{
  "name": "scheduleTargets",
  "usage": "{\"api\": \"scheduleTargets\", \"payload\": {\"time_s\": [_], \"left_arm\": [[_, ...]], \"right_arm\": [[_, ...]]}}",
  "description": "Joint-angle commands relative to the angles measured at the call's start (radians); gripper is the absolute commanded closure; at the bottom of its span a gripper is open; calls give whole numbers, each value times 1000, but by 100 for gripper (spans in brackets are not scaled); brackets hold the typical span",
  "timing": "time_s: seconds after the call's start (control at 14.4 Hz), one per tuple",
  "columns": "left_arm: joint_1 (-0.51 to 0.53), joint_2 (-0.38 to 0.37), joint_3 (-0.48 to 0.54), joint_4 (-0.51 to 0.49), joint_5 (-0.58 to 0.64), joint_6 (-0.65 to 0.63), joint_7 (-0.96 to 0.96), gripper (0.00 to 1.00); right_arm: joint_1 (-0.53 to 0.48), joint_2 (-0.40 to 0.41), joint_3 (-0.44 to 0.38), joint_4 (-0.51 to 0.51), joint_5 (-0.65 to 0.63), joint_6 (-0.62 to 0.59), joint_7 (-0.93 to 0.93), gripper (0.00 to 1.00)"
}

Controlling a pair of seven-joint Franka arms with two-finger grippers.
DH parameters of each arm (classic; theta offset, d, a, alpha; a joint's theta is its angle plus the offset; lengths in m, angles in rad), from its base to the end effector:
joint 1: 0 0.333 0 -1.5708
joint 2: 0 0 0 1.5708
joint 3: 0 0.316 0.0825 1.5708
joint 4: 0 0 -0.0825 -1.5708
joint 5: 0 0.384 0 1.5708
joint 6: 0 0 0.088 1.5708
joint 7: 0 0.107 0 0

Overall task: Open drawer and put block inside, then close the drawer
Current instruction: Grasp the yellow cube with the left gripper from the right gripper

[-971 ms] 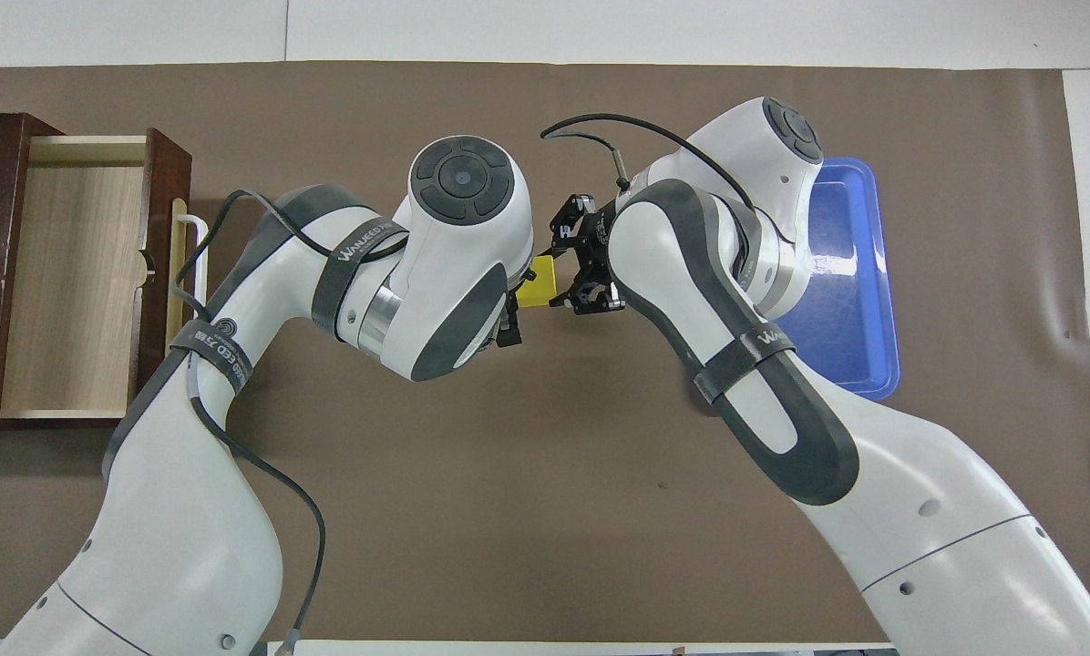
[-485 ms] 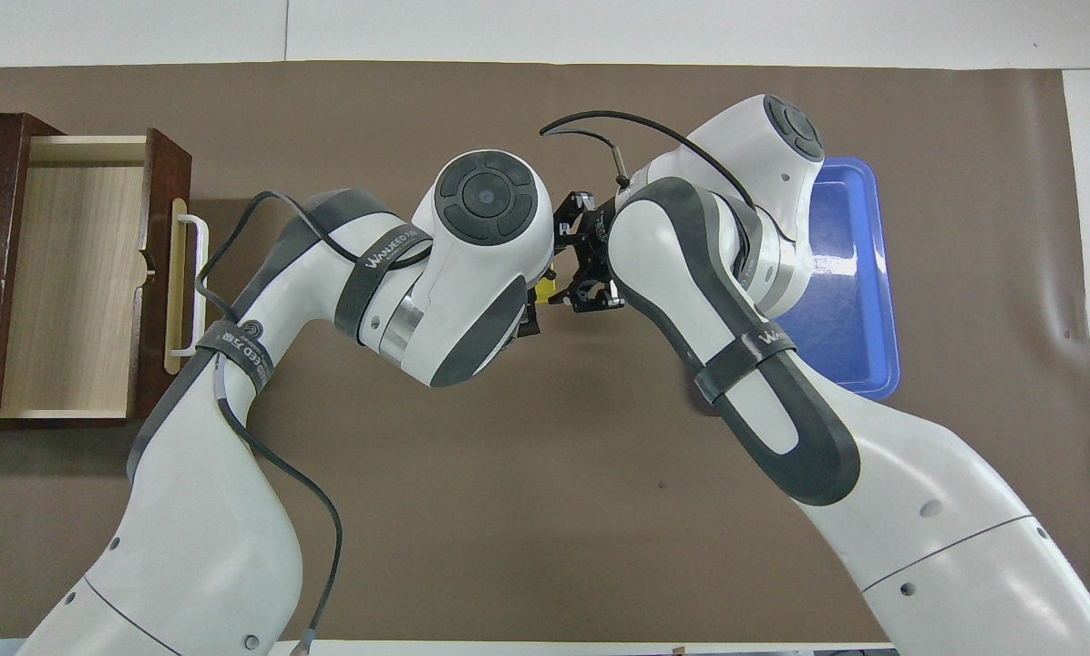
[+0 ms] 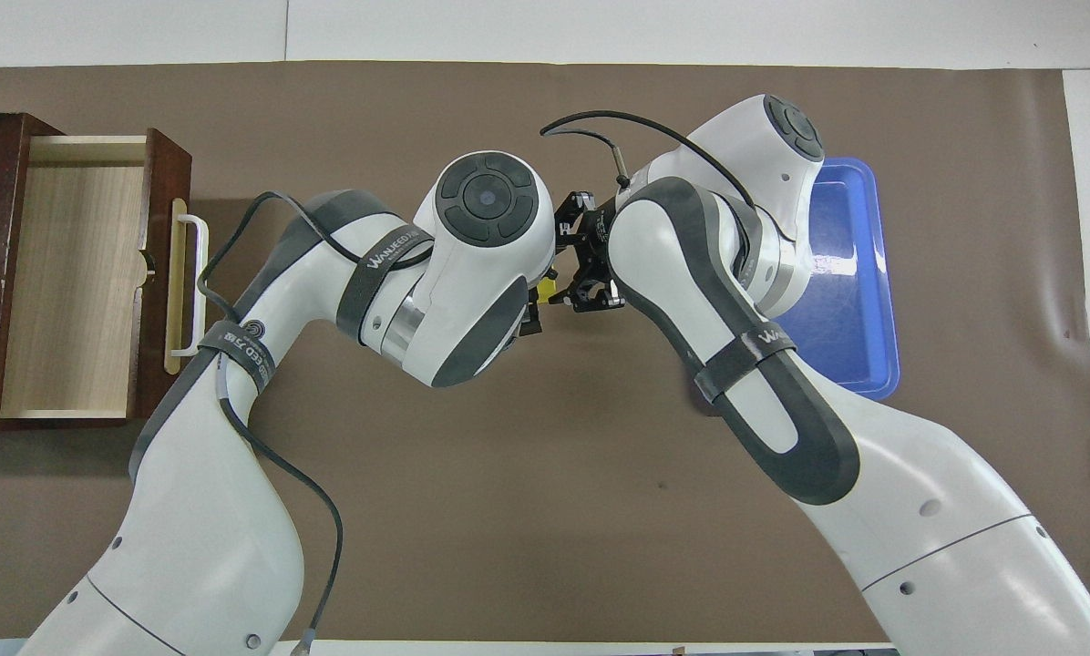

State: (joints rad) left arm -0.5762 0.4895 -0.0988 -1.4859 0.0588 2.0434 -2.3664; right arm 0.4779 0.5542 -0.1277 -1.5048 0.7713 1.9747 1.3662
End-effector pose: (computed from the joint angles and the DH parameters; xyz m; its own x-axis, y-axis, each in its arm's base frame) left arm 0.5568 -0.4273 0.3983 -0.1073 0.9932 -0.0449 0.9925 0.1097 0.0548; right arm 0.6376 0.2959 0.3525 0.1708 -0.7905 -0.5881 -0.9698 -0.2405 0.0416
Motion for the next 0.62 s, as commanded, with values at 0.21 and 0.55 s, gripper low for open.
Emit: {"api": "scheduleTargets", "payload": {"time_s": [0.21, 0.55], "left_arm": [[-37, 18, 16, -10, 22, 14, -19, 1], [-36, 17, 16, -7, 18, 12, -17, 100]], "right_arm": [[-2, 15, 2, 26, -9, 10, 28, 100], [-4, 15, 2, 26, -9, 10, 28, 100]]}}
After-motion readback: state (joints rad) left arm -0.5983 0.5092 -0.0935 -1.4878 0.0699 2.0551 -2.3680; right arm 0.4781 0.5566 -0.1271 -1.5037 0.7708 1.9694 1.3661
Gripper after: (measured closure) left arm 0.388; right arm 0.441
